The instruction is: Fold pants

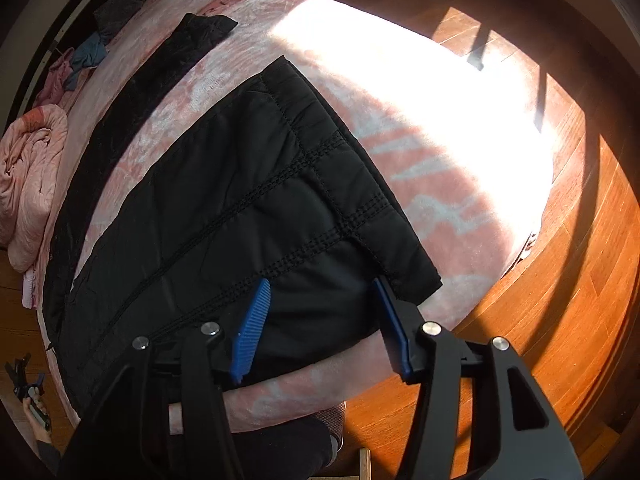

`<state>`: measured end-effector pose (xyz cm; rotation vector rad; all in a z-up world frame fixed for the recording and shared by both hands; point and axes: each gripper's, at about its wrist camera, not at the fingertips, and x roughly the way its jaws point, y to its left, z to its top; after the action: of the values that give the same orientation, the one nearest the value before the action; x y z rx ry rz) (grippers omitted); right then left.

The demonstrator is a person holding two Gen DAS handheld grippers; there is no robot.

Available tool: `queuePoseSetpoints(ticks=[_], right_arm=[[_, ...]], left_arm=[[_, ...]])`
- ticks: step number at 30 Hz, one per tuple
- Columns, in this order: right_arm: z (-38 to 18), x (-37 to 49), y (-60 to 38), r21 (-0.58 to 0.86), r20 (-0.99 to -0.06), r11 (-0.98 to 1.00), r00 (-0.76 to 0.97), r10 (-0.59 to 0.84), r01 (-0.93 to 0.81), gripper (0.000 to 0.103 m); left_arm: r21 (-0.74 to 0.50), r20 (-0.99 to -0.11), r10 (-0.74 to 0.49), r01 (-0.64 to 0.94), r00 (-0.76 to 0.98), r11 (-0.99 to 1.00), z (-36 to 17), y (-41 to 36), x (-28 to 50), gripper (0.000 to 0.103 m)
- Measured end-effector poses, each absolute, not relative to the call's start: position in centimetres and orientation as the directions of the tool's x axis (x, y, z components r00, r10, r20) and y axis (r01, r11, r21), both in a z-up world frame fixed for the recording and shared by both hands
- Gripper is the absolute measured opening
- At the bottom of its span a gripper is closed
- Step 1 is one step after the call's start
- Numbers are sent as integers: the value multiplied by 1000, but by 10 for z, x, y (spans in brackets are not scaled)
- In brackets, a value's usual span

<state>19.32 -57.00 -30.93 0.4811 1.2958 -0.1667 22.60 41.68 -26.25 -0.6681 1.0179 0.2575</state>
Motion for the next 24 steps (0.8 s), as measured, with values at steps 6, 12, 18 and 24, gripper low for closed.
queuePoseSetpoints(ticks=[6,12,18,24], right_arm=[[-266,226,-570,339,-909,869,365,203,362,70],[-249,309,-547,443,-862,854,389,324,272,73],[-241,430,-532,535,-806,835,377,457,131,88],[-257,561,-534,487,-831,868,358,425,100,88]], left_arm=[[-414,-859,-214,-386,465,824,-296,427,322,99],[-430,-872,-283,-348,399,833,-339,442,381,99],[-477,-852,-386,-220,353,851,-352,438,398,84],[-428,-868,-345,-187,358,884,-356,437,401,55]])
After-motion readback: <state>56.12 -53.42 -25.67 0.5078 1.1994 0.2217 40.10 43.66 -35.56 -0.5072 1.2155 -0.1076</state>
